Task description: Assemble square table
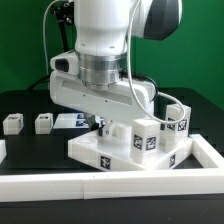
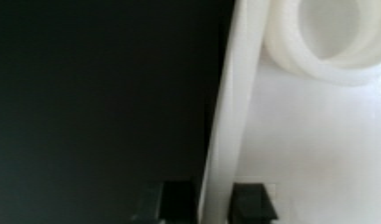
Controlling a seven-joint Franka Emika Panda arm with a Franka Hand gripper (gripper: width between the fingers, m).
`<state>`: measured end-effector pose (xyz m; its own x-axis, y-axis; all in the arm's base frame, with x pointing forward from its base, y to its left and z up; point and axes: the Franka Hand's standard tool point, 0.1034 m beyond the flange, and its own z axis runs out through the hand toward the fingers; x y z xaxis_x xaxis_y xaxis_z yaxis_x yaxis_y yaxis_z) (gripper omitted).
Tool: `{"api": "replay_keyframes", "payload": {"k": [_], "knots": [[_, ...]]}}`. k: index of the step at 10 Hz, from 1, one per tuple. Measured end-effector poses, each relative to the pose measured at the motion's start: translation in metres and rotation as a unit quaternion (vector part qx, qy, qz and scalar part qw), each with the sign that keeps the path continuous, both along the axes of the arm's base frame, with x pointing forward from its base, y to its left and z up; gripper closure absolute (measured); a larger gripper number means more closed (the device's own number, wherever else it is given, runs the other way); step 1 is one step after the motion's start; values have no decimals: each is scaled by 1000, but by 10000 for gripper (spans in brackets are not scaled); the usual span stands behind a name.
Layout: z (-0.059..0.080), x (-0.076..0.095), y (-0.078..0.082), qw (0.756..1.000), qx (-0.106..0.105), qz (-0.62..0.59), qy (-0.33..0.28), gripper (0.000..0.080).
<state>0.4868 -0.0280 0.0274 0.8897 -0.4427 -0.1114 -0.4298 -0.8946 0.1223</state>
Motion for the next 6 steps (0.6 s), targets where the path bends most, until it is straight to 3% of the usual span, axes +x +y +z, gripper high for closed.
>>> {"api": "replay_keyframes", "payload": {"k": [6], "knots": [[0, 1, -4, 980, 26, 198, 14, 720]]}}
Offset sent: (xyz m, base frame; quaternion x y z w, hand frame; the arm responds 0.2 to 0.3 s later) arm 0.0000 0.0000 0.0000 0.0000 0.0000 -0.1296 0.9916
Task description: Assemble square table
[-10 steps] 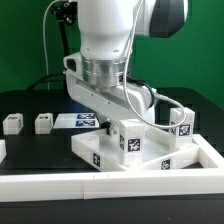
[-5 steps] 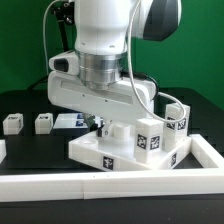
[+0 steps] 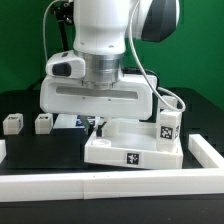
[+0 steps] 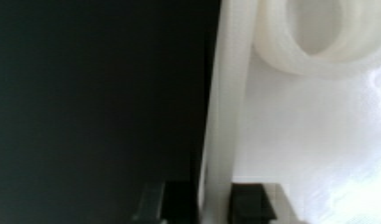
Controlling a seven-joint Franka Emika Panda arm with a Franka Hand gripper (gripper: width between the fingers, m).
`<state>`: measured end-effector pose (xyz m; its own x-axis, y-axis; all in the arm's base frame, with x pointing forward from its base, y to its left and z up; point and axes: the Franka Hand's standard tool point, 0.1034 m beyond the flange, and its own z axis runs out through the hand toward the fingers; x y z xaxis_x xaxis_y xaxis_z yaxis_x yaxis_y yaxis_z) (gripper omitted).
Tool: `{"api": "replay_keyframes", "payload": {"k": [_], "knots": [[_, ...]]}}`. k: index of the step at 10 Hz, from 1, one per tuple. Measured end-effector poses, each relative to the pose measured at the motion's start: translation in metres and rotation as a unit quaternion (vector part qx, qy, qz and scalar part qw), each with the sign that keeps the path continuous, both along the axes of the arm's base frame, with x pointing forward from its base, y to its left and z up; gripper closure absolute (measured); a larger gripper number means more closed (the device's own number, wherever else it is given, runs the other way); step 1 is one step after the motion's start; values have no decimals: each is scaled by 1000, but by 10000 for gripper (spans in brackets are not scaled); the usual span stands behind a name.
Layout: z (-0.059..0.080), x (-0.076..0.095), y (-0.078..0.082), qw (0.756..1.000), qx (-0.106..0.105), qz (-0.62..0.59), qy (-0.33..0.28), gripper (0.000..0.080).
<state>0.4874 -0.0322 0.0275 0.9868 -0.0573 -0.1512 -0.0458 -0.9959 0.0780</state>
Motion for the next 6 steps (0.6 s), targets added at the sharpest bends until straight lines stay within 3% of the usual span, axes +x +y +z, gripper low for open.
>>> {"api": "replay_keyframes", "payload": {"k": [2, 6], "knots": [[0, 5, 2, 996, 0, 89, 7, 720], [-2, 20, 1, 961, 6, 276, 31, 722]]}}
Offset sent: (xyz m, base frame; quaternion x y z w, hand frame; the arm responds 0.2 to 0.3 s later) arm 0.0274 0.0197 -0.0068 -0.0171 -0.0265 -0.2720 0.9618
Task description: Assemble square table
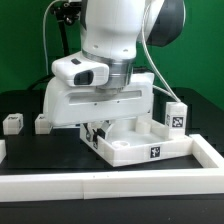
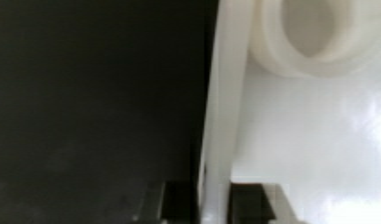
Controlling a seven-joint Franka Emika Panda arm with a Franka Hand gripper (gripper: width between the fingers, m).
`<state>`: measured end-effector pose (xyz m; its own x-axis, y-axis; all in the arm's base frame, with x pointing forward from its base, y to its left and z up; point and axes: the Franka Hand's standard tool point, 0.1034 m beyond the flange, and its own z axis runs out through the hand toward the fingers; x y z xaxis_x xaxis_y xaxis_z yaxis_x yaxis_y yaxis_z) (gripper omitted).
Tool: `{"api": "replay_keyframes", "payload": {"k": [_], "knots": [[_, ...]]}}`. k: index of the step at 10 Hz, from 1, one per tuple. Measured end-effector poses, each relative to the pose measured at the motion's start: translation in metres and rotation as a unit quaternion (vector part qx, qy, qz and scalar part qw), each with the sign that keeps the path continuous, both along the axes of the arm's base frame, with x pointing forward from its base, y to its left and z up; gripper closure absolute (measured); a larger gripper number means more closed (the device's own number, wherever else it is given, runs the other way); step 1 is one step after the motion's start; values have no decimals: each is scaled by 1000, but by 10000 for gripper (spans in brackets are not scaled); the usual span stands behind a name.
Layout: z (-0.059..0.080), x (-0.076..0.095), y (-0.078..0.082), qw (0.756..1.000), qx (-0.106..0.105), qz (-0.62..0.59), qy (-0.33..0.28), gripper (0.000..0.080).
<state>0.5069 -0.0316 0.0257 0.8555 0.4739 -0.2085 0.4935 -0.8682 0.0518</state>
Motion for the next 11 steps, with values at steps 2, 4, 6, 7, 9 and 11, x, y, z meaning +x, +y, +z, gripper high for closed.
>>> {"api": "replay_keyframes", "payload": {"k": [2, 4, 6, 7, 9, 11], "knots": [[0, -1, -3, 999, 6, 54, 9, 723], [0, -1, -5, 993, 14, 113, 19, 723], [-1, 10, 0, 972, 12, 230, 39, 724], [-1, 16, 5, 956, 4, 290, 52, 724], [-2, 15, -2, 938, 12, 341, 64, 727], [-2, 15, -6, 915, 17, 396, 77, 728]]}}
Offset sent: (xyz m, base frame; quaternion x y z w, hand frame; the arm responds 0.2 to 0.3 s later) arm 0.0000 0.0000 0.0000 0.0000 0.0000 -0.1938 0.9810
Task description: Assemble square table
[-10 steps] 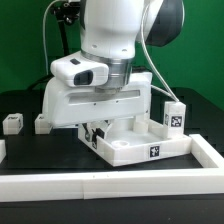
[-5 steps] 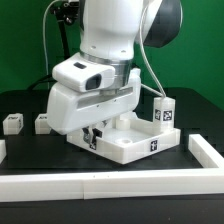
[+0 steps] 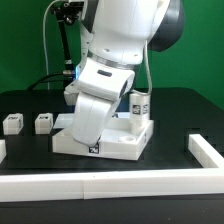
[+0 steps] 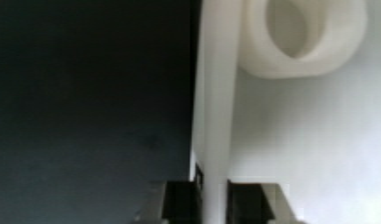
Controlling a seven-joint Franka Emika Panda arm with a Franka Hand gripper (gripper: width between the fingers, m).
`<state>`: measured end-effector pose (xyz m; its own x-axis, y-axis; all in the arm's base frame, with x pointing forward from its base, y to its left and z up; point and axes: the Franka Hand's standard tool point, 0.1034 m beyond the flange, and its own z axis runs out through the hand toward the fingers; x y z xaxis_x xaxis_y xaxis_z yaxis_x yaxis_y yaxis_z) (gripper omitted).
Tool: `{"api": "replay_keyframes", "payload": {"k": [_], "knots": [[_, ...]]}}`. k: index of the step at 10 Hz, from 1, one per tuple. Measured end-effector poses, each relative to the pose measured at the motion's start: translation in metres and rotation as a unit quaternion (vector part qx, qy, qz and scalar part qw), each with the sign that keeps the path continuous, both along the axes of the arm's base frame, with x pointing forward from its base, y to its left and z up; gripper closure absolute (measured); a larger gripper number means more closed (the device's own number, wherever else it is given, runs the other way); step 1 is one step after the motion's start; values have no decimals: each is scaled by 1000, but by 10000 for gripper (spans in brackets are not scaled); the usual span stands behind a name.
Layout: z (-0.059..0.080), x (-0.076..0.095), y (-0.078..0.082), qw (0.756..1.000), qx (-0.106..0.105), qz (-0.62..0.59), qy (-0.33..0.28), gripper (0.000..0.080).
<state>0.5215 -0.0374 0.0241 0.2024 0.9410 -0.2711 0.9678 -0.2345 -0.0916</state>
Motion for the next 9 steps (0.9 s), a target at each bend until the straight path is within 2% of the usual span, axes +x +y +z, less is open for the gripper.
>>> {"api": "replay_keyframes", "payload": {"k": [1, 2, 3, 5, 9], "knots": [[0, 0, -1, 1000, 0, 29, 8, 728], [1, 5, 5, 996, -4, 80, 30, 733], [1, 18, 18, 989, -3, 138, 44, 735], [1, 35, 38, 984, -8, 171, 45, 736], [1, 34, 32, 985, -10, 165, 44, 736]]}}
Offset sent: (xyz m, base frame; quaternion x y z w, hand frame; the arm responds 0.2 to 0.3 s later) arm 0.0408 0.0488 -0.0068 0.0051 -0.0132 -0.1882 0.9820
